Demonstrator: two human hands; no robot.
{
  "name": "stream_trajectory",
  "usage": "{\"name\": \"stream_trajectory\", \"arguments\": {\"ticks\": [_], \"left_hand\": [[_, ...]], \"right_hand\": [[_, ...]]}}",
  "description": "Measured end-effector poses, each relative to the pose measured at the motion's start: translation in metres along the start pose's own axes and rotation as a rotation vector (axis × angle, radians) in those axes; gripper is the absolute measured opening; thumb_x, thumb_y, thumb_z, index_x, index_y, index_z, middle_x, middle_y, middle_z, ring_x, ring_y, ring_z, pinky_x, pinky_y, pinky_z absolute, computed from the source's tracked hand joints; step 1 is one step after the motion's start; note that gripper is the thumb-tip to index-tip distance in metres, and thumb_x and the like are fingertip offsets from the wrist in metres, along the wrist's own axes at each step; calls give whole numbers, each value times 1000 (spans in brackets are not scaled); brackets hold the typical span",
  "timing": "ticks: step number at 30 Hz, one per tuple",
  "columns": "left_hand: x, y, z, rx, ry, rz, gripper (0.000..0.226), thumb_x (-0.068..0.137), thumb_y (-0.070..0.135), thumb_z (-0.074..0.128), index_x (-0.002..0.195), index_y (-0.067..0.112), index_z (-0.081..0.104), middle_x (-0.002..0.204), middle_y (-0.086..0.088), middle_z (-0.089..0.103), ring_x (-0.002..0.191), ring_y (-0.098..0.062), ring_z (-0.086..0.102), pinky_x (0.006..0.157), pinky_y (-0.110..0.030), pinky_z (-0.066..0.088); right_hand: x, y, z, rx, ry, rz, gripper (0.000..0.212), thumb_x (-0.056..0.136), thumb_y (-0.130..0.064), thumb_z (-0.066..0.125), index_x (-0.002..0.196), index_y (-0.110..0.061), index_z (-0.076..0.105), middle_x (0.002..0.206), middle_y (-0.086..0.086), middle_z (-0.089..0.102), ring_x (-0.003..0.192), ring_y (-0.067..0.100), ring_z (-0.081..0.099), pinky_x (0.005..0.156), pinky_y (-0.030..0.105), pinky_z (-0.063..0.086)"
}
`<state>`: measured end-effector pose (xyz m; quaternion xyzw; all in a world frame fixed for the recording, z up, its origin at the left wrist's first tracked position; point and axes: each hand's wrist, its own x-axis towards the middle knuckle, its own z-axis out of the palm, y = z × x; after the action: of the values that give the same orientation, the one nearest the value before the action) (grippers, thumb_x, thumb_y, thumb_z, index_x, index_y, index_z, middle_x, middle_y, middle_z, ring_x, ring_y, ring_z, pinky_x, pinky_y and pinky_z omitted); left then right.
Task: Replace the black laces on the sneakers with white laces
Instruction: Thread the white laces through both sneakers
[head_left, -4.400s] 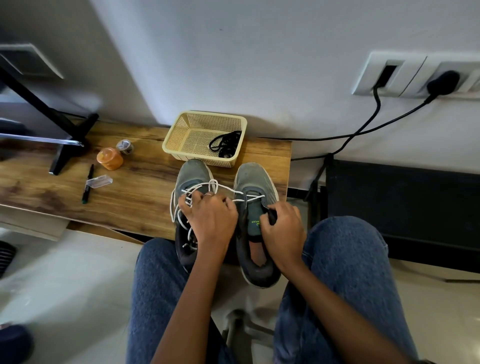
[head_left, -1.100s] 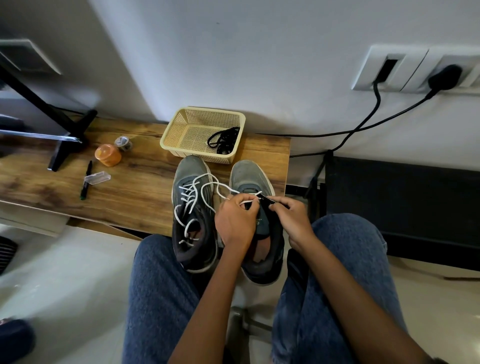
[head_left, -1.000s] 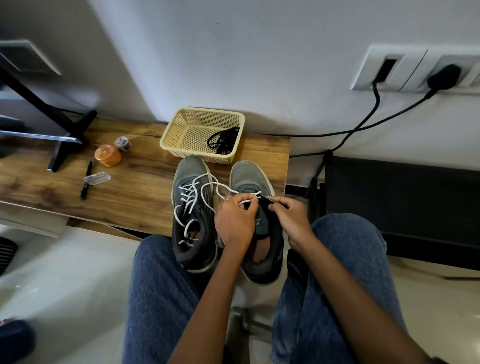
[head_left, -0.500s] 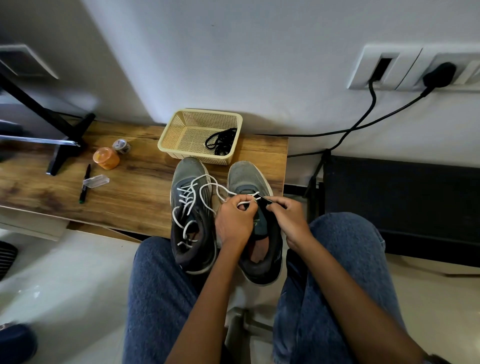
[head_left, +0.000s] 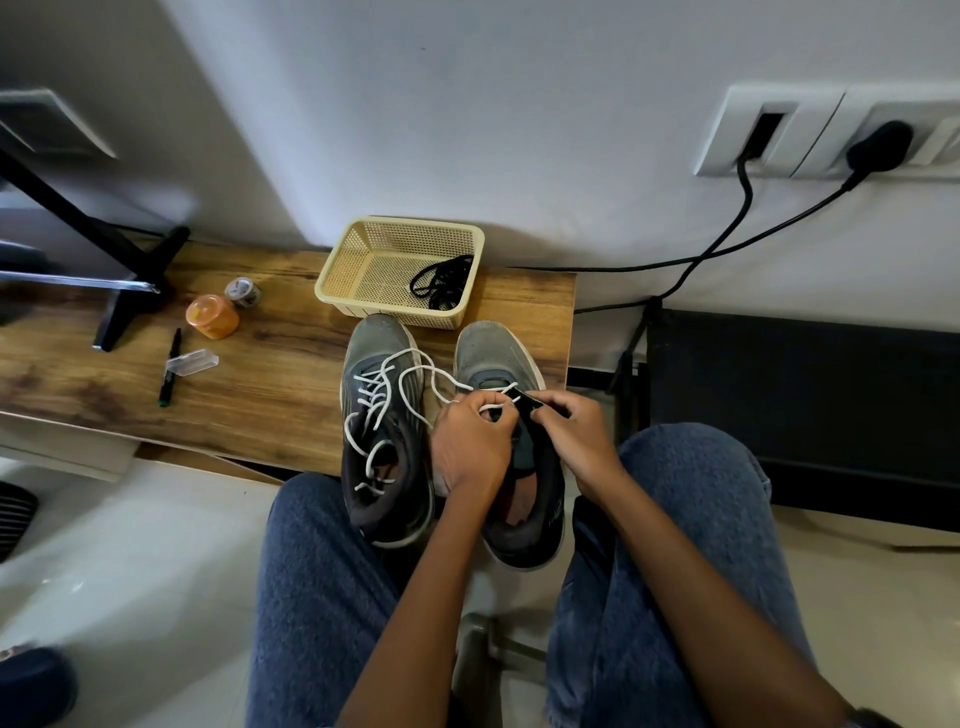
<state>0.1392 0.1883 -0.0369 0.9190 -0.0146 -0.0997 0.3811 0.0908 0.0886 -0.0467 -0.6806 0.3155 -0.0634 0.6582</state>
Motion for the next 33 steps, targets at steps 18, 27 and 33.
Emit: {"name": "stream_trajectory", "arguments": {"ticks": [18,27,33], "left_hand": [[3,0,3,26,-35,44,13,88,27,61,92,24,74,86,1,71,82,-16,63,68,-29,45],[2,1,6,-9,-45,48,14,88,29,63,91,22,74,88,0,72,84,-19,65,70,-31,46],[3,3,6,-25,-58,26,11,89,28,63,93,24,73,91,0,72,86,-19,65,73,-31,47]], "right_hand": [[2,2,0,-393,-26,-249,24,82,-1,54,98,-9,69,94,4,67,93,21,59,82,35,47],[-1,2,10,-740,8,-391,29,81,-10,43,99,-3,64,93,12,62,94,27,52,72,31,36],[-4,-1,7,-558,53,-325,28,93,-17,51,116,-9,65,105,6,67,98,20,59,80,23,39]]}}
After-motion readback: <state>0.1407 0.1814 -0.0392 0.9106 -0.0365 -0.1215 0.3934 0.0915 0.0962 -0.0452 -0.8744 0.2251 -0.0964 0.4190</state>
